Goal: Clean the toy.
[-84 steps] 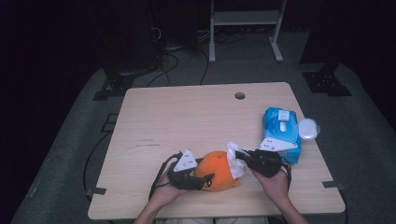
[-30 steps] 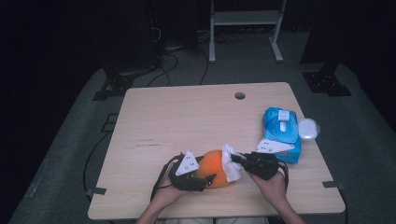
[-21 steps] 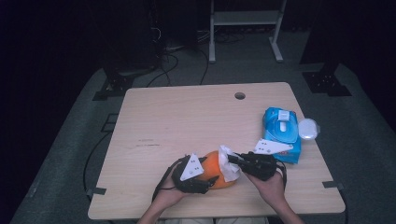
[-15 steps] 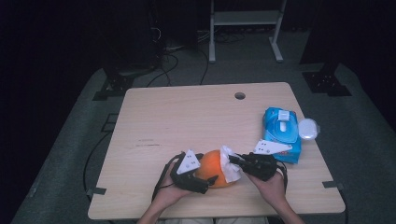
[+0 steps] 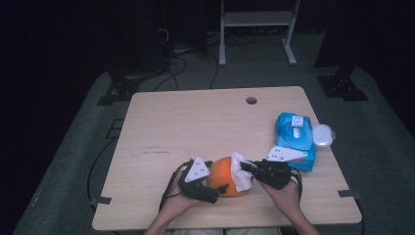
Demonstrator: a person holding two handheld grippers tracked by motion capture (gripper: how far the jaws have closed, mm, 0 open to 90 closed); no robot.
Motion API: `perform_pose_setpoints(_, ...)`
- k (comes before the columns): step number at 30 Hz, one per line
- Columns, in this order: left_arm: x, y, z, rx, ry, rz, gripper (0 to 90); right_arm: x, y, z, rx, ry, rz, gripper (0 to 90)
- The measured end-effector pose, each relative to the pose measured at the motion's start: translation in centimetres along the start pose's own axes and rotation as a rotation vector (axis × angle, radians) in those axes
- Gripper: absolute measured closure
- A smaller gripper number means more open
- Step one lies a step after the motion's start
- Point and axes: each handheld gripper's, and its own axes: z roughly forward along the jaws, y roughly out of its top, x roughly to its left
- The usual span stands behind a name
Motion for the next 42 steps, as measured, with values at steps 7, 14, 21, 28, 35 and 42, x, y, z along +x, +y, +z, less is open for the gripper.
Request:
perform_pose_setpoints(7, -1.6, 0.2, -0.1, -0.004, 0.01, 0.202, 32.1, 2.7, 0.9, 0.8, -0.013, 0.091, -0.068, 84.7)
perform_pose_setpoints(14, -1.2, 0.2, -0.1, -0.031, -0.01, 0.112, 16.4, 1.4, 1.1, -0.1, -0.002, 0.002, -0.073, 84.8)
perform_pose_setpoints(21, -1.0, 0.2, -0.1, -0.01, -0.021, 0.126, 30.5, 2.4, 1.1, 0.3, -0.005, 0.051, -0.056, 84.8)
perform_pose_setpoints(28, -2.5, 0.2, -0.4, -0.016, 0.007, 0.302, 37.1, 3.0, 1.5, 0.4, -0.01, 0.035, -0.107, 84.8)
perform_pose_setpoints(35, -2.0, 0.8, 0.2, -0.036, -0.042, 0.151, 16.3, 2.9, 1.2, -0.1, -0.006, 0.01, -0.111, 84.9)
perform_pose_setpoints(42, -1.4, 0.0, -0.5, -0.01, -0.032, 0.163, 32.3, 2.6, 1.4, 0.3, 0.011, 0.01, -0.121, 84.9)
